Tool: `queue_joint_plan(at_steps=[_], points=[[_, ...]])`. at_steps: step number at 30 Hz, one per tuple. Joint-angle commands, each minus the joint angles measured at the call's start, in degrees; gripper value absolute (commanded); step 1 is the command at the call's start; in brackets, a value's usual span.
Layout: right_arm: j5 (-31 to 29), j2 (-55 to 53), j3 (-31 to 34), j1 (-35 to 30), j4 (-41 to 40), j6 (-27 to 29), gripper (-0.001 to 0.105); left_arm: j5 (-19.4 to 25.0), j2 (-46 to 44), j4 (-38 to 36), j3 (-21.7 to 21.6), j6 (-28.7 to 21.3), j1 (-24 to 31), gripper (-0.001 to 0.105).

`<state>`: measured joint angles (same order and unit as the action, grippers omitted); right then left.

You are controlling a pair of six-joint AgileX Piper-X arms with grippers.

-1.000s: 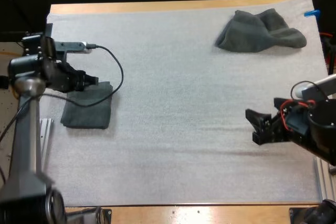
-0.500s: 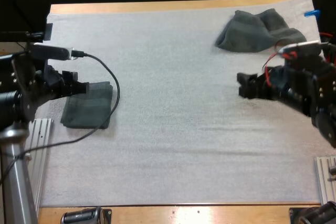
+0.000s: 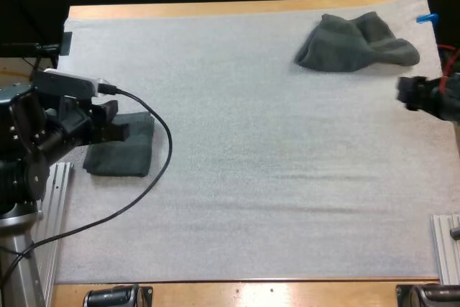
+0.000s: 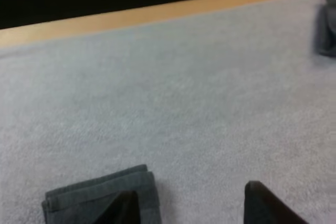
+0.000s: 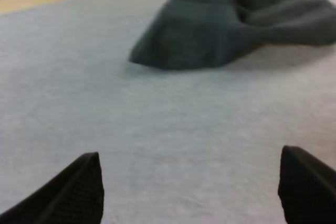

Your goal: Pick towel from pile fold and stack

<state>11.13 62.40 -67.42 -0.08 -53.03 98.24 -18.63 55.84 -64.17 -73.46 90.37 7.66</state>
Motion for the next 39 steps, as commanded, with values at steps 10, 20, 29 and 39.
queue_joint_plan(at_steps=[10, 20, 29, 39], points=[[-0.86, -10.18, -0.26, -3.78, -4.08, 5.04, 0.067, 9.51, -2.45, -1.23, -0.15, -2.48, -5.78, 0.043], [-2.27, -22.87, 0.81, -3.65, -5.64, 7.42, 0.067, 14.04, -18.23, 3.02, 6.89, -4.50, -7.49, 0.043], [-2.29, -36.33, 7.51, -3.65, -5.53, 8.14, 0.067, 16.91, -36.29, 4.72, 11.70, -4.72, -7.49, 0.043], [-2.18, -54.38, 16.58, -3.65, -5.45, 9.06, 0.067, 16.49, -52.74, -4.41, 17.59, -4.82, -7.49, 0.043]])
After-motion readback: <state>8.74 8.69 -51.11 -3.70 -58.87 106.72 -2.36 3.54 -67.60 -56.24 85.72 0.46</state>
